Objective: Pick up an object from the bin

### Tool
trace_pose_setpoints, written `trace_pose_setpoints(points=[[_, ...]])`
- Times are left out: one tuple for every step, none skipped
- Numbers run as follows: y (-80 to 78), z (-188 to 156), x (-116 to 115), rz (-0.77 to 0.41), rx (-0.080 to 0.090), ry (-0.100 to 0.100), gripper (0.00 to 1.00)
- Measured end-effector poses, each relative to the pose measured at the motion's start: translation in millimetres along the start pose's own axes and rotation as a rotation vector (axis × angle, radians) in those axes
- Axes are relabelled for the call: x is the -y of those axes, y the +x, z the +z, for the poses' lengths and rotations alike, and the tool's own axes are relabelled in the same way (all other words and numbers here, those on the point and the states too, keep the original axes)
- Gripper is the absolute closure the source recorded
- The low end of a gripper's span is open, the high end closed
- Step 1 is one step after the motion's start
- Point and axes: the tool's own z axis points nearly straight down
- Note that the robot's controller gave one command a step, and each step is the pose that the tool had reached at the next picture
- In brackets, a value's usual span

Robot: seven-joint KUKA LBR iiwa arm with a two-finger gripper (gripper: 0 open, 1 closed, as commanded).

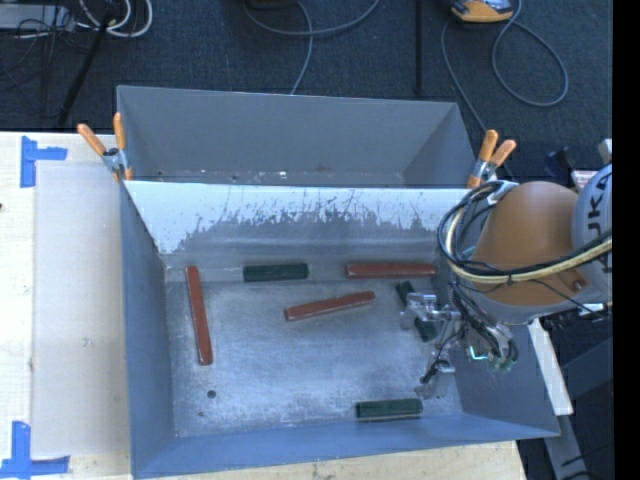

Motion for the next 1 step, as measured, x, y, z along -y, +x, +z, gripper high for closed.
trace_pose_setpoints(points=[[18.9, 66.5, -33.7, -0.230, 0.029, 0.004, 0.00]])
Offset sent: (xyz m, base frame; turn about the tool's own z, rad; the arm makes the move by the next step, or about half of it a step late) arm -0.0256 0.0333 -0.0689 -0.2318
